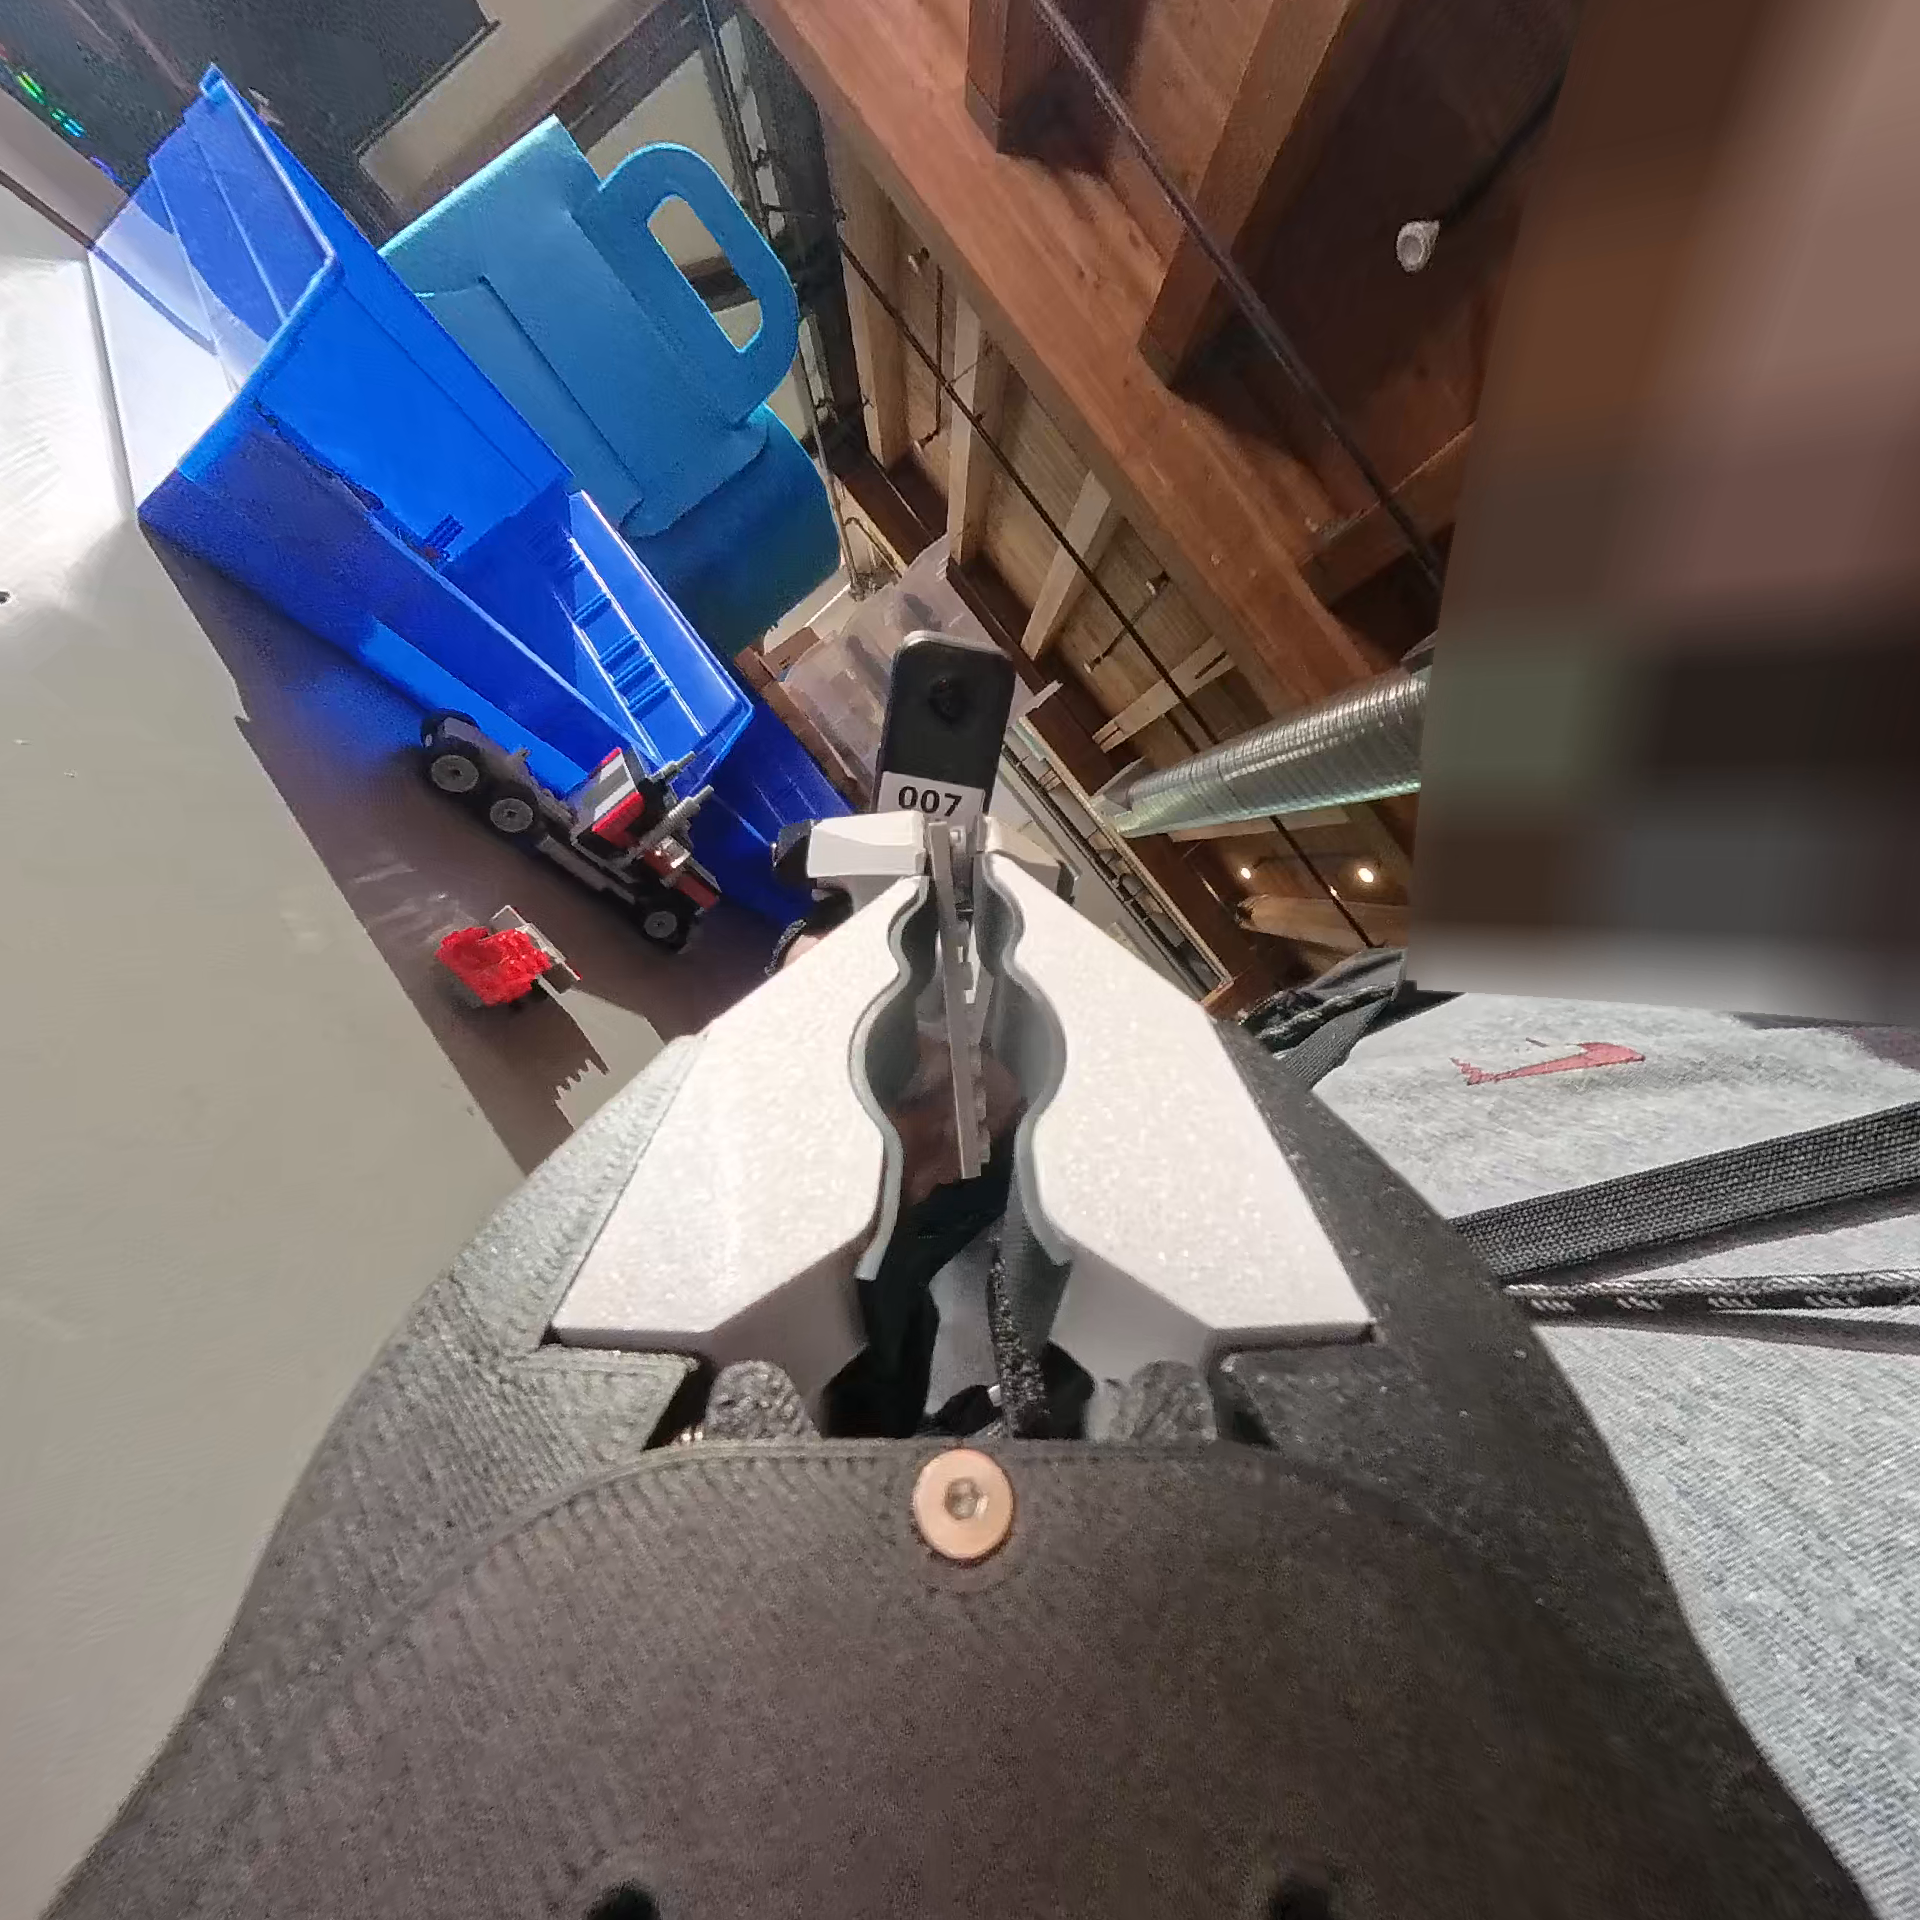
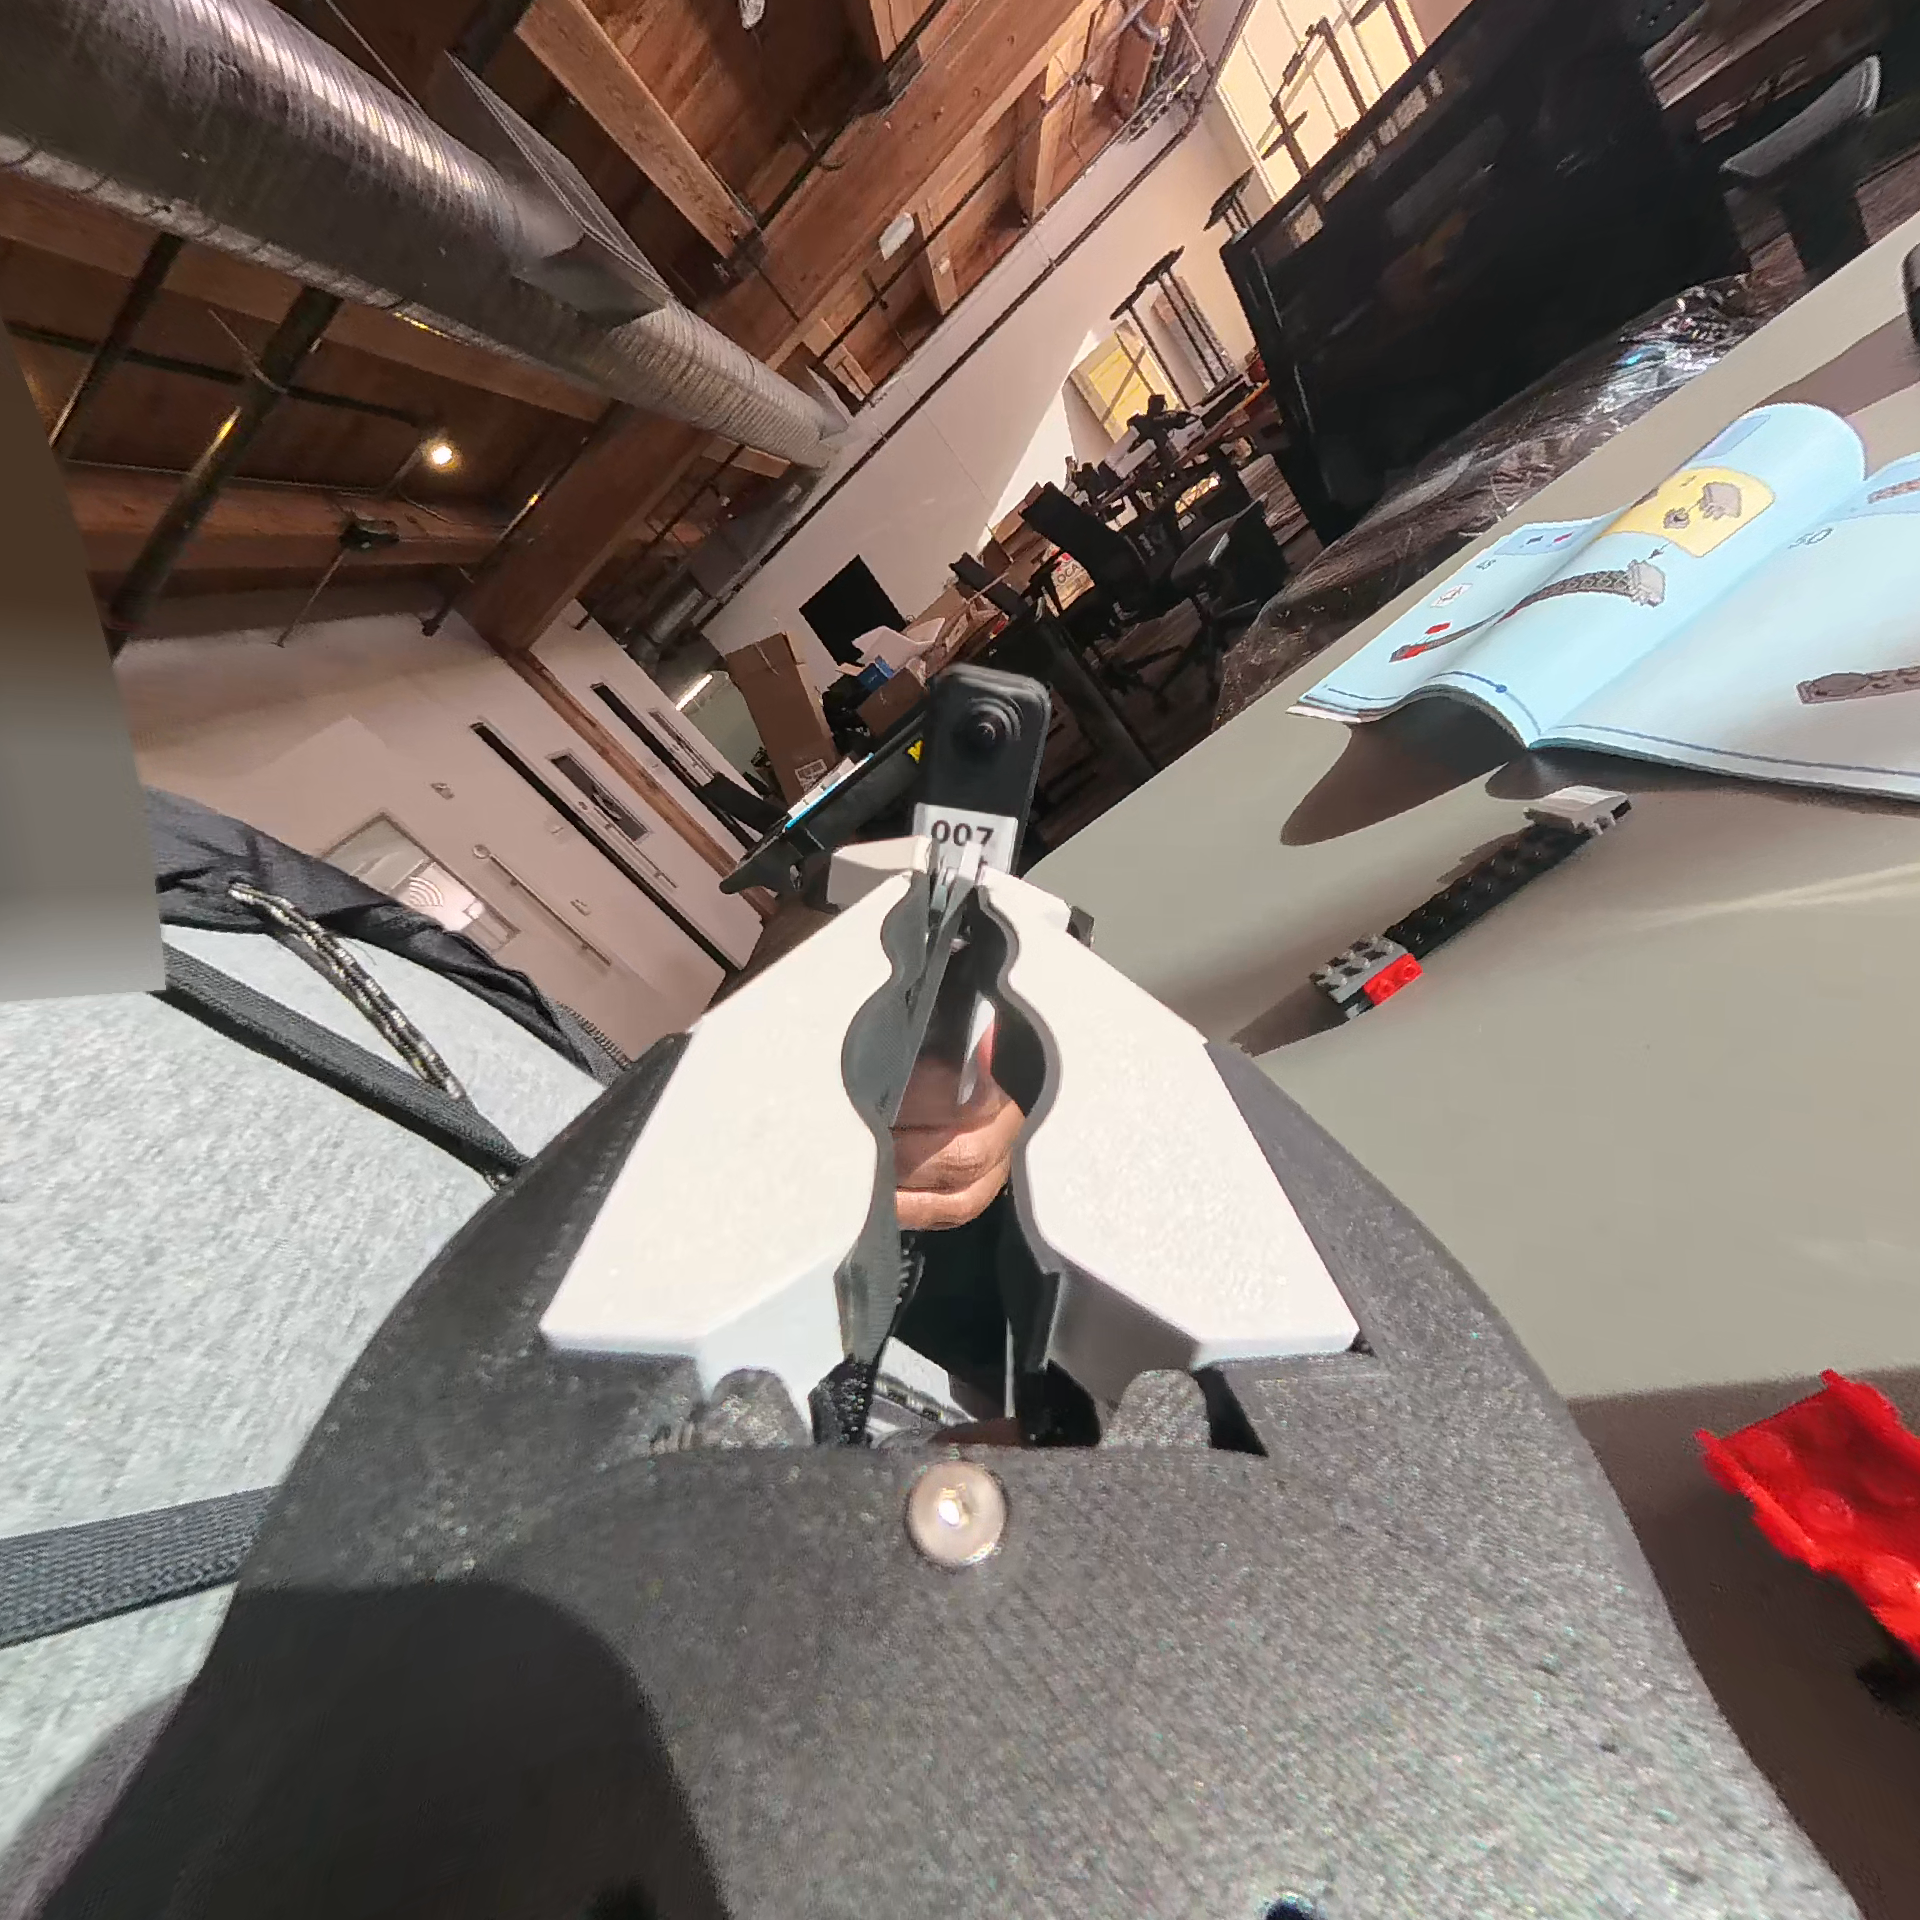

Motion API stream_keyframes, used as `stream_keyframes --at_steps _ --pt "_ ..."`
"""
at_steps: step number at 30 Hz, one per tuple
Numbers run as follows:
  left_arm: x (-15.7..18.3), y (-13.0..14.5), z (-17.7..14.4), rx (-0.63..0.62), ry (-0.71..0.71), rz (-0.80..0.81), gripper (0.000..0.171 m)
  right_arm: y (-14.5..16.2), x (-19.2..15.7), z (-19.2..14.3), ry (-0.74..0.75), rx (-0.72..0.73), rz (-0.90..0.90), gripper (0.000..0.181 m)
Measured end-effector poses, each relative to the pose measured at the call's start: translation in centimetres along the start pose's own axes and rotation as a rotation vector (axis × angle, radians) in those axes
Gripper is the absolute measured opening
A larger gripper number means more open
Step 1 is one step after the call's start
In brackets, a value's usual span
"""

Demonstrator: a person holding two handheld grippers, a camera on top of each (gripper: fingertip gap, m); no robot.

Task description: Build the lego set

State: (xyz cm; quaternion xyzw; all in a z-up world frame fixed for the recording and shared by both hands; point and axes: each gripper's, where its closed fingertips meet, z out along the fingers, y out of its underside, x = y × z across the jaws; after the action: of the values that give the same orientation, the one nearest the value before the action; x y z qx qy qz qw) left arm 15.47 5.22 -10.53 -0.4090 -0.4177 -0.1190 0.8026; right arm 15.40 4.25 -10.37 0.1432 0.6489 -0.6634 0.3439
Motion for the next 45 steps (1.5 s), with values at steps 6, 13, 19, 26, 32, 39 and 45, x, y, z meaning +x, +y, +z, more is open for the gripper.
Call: stream_keyframes --at_steps 6,13,19,26,32,39,45 --pt "-1.0 -1.5 -0.3 0.093 -0.004 -0.048 0.006 -0.7 1.5 0.9 0.013 -0.001 0.04 0.014" --pt "-3.0 -4.5 -2.8 0.297 -0.105 -0.083 0.006 -0.8 4.0 2.4 0.076 -0.075 0.074 0.038" --pt "-5.3 -6.6 -6.1 0.528 -0.408 0.005 0.006 2.5 5.3 4.2 0.191 -0.268 -0.07 0.049" --pt "-6.8 -6.0 -7.5 0.639 -0.6 -0.005 0.007 4.0 5.6 5.5 0.273 -0.317 -0.235 0.049" --pt "-5.9 -6.0 -7.8 0.661 -0.583 0.021 0.007 3.9 4.9 5.5 0.227 -0.303 -0.222 0.044" --pt "-5.5 -5.6 -7.8 0.67 -0.546 0.006 0.007 5.1 5.2 5.2 0.251 -0.361 -0.317 0.041" --pt "-5.7 -4.8 -6.9 0.626 -0.524 -0.009 0.007 5.1 5.7 5.4 0.276 -0.366 -0.311 0.04"
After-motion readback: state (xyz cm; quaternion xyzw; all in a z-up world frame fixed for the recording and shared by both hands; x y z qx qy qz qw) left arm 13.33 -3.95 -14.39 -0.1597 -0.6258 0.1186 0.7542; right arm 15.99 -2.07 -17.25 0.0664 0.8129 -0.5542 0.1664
